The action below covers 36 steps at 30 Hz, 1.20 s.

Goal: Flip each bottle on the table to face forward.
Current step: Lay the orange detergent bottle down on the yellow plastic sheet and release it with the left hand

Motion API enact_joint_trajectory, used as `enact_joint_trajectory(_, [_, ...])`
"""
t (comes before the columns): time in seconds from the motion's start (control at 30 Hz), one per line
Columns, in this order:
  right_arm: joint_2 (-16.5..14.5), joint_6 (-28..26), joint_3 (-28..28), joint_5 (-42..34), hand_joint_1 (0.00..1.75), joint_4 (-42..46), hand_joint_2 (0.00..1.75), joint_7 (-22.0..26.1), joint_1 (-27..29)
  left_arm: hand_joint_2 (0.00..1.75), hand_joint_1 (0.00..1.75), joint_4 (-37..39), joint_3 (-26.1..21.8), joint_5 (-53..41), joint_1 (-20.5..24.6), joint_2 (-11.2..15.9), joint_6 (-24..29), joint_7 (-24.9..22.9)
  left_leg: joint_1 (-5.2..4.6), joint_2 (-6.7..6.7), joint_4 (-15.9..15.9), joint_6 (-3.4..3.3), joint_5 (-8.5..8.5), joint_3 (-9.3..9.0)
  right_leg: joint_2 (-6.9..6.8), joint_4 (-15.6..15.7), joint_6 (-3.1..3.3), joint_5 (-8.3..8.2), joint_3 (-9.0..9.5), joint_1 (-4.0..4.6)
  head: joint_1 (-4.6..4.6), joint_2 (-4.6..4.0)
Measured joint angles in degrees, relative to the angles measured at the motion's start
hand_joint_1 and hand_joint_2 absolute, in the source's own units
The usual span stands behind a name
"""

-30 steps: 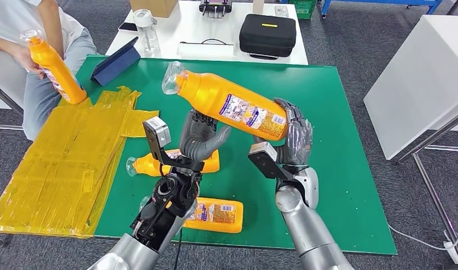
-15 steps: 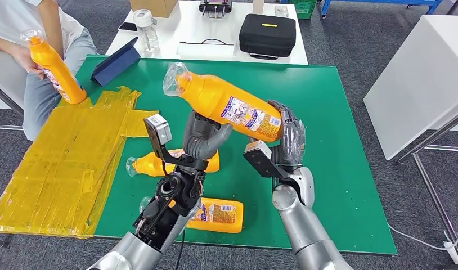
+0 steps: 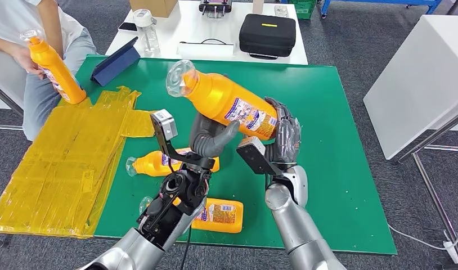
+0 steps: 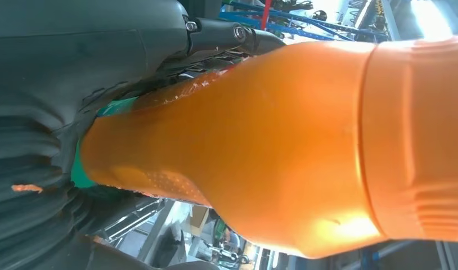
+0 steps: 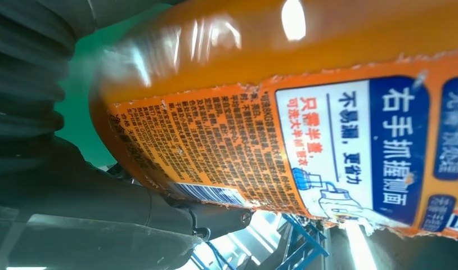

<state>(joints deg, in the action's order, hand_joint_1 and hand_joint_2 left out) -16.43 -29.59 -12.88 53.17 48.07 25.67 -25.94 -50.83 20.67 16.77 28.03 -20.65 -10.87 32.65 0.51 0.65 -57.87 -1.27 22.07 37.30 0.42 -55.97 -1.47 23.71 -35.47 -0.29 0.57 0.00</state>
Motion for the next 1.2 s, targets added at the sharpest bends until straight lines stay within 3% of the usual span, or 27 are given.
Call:
enact_joint_trajectory(0.27, [-0.2,0.2,0.1,0.0,1.75,0.2,1.75,-0.1,0.0,1.75,0.03,0.0,0.5,0.0,0.2,0.0,0.5,0.0,0.0,0.0,0.0,0.0,0.0,0.0,0.0,0.0,0.0,0.0,0.0,0.0,-0.01,0.0])
enact_joint_trajectory(0.4, [-0.5,0.4,0.1,0.0,1.75,0.2,1.75,-0.4,0.0,1.75,1.73,0.0,1.2,-0.5,0.2,0.0,2.3,0.0,0.0,0.0,0.0,0.0,0.0,0.0,0.0,0.0,0.0,0.0,0.0,0.0,-0.01,0.0])
enact_joint_trajectory(1.17, [-0.5,0.3,-0.3,0.0,1.75,2.0,1.75,-1.4,1.6,1.75,1.75,-0.9,2.0,-3.6,-0.5,0.0,4.4,1.1,0.0,0.0,0.0,0.0,0.0,0.0,0.0,0.0,0.0,0.0,0.0,0.0,-0.01,0.0])
enact_joint_trajectory(1.2, [-0.5,0.3,-0.3,0.0,1.63,2.2,1.75,-1.5,1.8,1.75,1.75,-0.9,2.0,-3.7,-0.6,0.0,4.5,1.2,0.0,0.0,0.0,0.0,0.0,0.0,0.0,0.0,0.0,0.0,0.0,0.0,-0.01,0.0])
